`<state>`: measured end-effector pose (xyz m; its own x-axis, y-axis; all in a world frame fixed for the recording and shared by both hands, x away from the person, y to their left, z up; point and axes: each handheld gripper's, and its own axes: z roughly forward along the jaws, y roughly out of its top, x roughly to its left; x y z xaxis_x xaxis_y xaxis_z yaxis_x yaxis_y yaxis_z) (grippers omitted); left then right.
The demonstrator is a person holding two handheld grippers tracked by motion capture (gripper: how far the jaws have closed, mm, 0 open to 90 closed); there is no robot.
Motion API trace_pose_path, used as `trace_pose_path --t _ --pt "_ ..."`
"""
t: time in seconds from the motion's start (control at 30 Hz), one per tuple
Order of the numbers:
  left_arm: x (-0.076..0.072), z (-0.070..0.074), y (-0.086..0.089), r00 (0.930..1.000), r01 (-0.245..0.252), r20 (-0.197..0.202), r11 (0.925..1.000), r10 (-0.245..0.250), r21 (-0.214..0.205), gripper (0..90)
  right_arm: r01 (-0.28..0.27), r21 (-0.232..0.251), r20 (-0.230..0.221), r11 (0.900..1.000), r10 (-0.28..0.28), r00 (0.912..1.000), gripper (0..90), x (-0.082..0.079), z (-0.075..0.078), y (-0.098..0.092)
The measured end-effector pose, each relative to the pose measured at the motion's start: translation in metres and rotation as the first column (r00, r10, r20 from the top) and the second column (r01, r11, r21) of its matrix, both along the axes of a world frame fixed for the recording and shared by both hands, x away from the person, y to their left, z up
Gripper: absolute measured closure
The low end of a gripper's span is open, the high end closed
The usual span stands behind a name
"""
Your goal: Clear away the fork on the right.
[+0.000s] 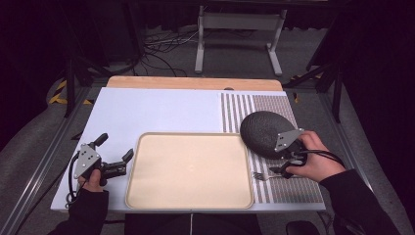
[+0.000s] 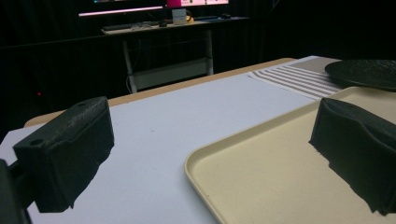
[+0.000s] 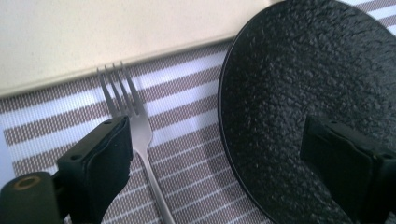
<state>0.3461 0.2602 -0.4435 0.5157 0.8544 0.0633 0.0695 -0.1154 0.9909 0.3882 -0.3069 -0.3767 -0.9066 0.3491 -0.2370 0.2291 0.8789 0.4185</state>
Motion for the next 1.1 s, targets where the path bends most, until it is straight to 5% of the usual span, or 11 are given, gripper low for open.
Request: trace_pose_path --t 0.5,1.1 --pt "0.000 0.000 0.000 1.0000 0.001 -0.002 1.0000 -0.001 0.001 0.2 -0.030 -0.103 -0.075 0.9943 0.022 0.9969 10.4 0.001 -0.002 0.003" --pt "0.000 0.000 0.000 1.0000 0.002 -0.004 1.0000 -0.002 0.004 0.2 -0.102 -0.221 -0.147 0.9699 0.070 0.9867 11.2 0.003 -0.012 0.007"
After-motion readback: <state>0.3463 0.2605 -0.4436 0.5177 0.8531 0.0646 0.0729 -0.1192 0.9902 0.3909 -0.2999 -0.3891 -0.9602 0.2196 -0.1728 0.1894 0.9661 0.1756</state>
